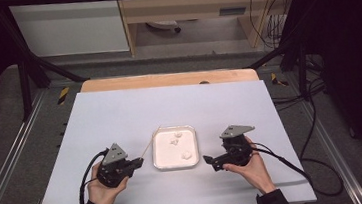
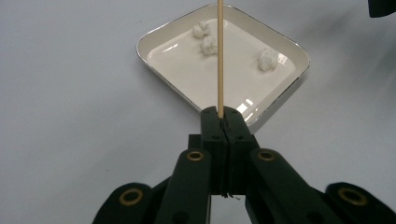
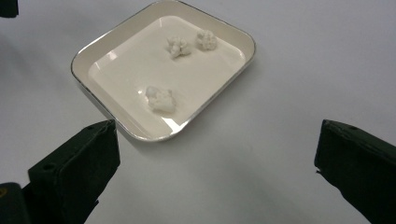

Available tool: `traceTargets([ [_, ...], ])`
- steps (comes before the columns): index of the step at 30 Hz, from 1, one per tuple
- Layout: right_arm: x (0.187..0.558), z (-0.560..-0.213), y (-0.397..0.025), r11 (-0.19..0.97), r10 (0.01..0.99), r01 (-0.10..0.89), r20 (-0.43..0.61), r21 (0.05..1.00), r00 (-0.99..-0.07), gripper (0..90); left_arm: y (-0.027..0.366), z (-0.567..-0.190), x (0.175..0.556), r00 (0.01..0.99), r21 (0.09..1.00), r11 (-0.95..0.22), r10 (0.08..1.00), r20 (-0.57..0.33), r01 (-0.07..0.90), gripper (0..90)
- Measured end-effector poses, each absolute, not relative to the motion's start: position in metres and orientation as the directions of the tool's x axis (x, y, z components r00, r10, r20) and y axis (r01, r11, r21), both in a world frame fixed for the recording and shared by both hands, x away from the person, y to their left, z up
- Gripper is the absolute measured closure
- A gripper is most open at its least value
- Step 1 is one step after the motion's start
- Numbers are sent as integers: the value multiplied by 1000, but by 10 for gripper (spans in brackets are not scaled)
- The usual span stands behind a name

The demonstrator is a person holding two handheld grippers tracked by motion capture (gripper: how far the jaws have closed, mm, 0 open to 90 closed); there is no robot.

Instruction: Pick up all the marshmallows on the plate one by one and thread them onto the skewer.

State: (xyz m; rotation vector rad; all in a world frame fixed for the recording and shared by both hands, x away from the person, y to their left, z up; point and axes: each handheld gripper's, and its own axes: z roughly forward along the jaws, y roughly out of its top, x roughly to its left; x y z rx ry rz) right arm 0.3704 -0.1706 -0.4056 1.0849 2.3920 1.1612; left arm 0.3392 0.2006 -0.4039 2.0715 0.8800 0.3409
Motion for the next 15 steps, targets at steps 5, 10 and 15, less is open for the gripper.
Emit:
traceTargets([
  [5,375,-405,-154,397,719,506,83,766,-690,8,205,-405,339,712,793,-384,696,-88,474,886],
  [10,381,-407,-134,419,721,510,67,751,-690,13,205,-406,338,714,792,-385,695,-89,473,886],
  [15,388,-409,-120,443,704,509,65,738,-708,74,206,-407,339,711,792,-382,697,-90,475,886],
])
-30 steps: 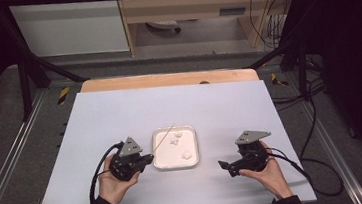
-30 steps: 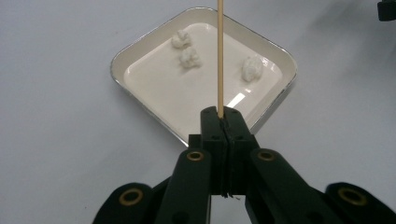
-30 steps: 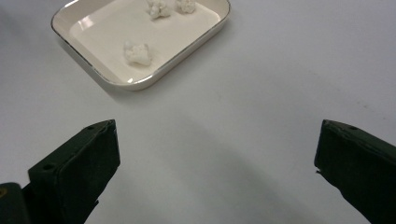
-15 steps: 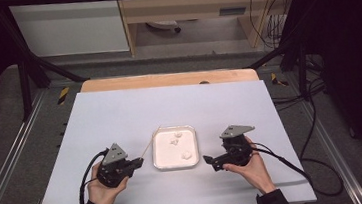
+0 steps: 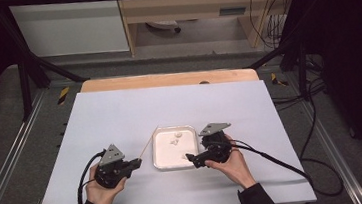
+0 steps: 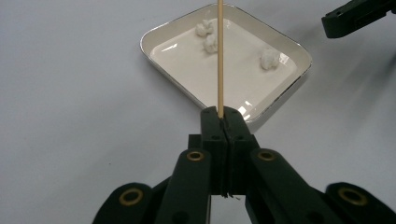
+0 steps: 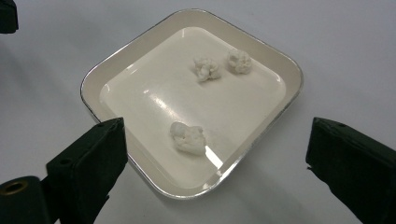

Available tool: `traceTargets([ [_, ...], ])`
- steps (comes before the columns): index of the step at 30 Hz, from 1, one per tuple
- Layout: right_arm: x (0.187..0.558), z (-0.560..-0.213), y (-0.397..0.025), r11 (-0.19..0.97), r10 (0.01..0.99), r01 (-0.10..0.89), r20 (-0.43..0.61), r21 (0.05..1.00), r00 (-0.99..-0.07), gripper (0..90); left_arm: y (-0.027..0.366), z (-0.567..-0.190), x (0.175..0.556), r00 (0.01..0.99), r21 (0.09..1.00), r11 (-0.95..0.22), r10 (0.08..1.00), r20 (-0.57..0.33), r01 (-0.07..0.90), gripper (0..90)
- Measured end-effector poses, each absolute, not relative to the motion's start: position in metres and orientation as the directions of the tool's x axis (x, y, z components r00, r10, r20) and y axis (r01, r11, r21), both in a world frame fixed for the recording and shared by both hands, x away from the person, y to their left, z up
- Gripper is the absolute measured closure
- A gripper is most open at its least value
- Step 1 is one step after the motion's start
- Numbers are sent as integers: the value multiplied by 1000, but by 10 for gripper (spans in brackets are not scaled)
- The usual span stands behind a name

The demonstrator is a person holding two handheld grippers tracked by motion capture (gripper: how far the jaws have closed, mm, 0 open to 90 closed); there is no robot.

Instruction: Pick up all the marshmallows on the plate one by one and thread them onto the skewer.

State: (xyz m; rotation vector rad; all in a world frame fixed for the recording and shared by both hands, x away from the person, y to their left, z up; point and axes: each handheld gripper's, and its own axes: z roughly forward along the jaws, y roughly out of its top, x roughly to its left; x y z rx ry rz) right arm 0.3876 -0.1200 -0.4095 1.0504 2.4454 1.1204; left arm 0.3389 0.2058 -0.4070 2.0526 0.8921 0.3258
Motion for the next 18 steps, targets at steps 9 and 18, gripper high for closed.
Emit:
traceTargets([
  [9,394,-426,-104,478,668,500,70,722,-741,292,206,-408,340,709,793,-382,700,-87,474,886],
  [18,396,-438,-92,501,657,494,59,710,-752,455,205,-409,339,713,791,-387,696,-88,475,886],
])
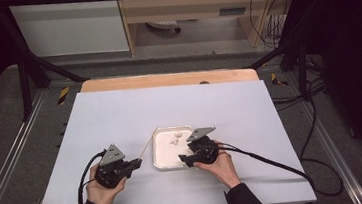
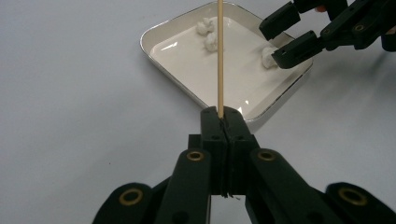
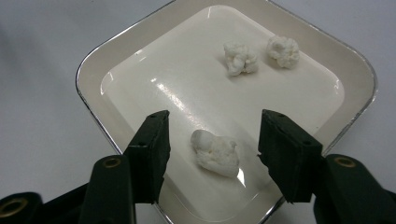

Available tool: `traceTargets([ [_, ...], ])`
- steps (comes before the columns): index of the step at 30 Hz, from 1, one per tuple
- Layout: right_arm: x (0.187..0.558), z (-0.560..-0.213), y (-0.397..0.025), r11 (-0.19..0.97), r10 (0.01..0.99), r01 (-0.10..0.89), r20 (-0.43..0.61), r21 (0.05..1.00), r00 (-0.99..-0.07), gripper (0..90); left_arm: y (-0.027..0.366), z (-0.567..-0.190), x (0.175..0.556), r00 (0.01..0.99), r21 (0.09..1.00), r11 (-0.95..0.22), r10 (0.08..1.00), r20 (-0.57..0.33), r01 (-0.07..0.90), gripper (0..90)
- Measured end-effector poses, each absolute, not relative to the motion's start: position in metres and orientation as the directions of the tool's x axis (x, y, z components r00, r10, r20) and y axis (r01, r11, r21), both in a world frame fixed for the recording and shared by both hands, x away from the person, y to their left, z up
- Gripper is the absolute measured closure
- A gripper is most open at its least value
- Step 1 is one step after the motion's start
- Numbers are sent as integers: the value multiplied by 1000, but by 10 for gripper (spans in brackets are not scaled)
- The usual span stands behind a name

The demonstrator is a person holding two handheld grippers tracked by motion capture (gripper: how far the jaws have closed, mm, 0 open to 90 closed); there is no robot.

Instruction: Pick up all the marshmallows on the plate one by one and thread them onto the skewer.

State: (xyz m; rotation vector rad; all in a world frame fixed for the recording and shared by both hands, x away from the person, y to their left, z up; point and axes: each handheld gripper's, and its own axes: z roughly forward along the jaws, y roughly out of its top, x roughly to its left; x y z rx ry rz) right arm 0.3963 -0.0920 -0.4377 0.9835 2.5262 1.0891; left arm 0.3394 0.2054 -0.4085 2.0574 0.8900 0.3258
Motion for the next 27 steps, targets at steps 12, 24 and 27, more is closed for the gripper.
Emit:
traceTargets([
  [12,395,-446,-91,547,648,471,6,692,-761,638,205,-409,340,713,791,-385,695,-91,476,886],
  [24,394,-438,-95,519,649,464,22,718,-761,718,204,-409,339,717,795,-385,691,-89,469,886],
  [27,392,-427,-99,496,643,449,34,743,-765,721,202,-408,338,724,801,-382,684,-91,462,886],
])
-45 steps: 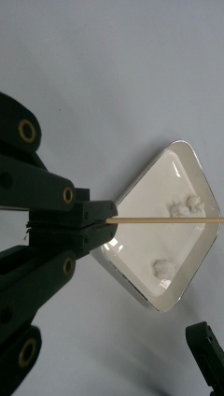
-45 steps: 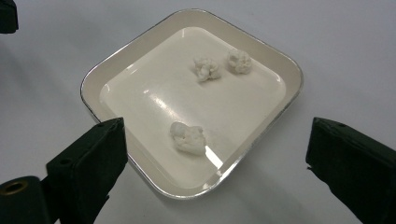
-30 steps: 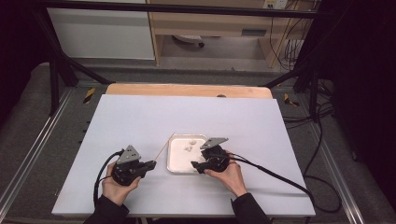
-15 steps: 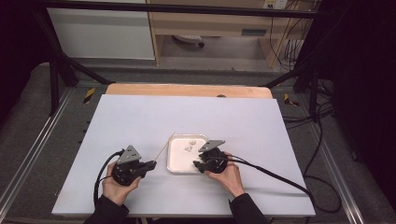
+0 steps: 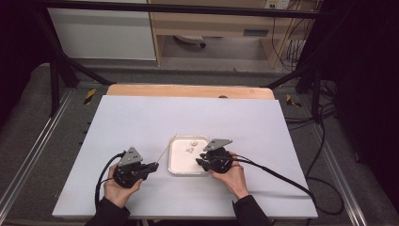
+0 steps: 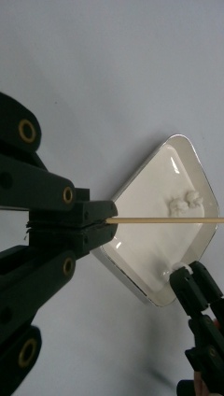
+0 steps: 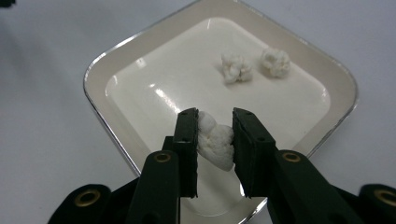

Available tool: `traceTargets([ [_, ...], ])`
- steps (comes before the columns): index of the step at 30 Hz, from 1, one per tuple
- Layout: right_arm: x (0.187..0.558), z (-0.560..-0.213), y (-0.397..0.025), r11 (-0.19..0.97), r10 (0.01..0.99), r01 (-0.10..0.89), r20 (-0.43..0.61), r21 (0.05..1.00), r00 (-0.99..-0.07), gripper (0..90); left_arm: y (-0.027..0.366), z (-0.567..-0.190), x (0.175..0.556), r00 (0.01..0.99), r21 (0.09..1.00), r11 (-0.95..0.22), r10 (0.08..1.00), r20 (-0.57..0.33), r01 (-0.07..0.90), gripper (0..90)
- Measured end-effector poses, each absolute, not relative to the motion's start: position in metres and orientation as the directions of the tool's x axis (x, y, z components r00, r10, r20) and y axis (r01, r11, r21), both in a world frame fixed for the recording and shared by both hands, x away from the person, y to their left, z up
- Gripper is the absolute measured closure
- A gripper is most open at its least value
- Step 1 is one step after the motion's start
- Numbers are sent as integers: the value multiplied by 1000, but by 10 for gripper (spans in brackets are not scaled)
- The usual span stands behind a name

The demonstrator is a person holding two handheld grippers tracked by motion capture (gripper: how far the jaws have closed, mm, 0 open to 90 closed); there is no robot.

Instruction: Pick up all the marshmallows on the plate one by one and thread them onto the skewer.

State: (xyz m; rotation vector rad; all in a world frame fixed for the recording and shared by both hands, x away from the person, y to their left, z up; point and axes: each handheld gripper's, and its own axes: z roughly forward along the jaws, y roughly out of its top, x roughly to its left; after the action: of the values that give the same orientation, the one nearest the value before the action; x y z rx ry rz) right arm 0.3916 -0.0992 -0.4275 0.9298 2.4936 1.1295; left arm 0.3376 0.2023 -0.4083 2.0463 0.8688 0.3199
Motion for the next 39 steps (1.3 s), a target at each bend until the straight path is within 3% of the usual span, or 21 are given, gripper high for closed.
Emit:
traceTargets([
  [18,379,-357,-134,217,565,406,225,888,-794,717,172,-406,324,784,830,-404,617,-65,386,886],
  [28,383,-343,-144,112,528,412,297,904,-795,717,158,-406,317,812,838,-421,582,-46,349,887],
  [39,388,-345,-142,85,507,439,340,895,-792,718,153,-407,316,819,840,-423,572,-42,339,887],
])
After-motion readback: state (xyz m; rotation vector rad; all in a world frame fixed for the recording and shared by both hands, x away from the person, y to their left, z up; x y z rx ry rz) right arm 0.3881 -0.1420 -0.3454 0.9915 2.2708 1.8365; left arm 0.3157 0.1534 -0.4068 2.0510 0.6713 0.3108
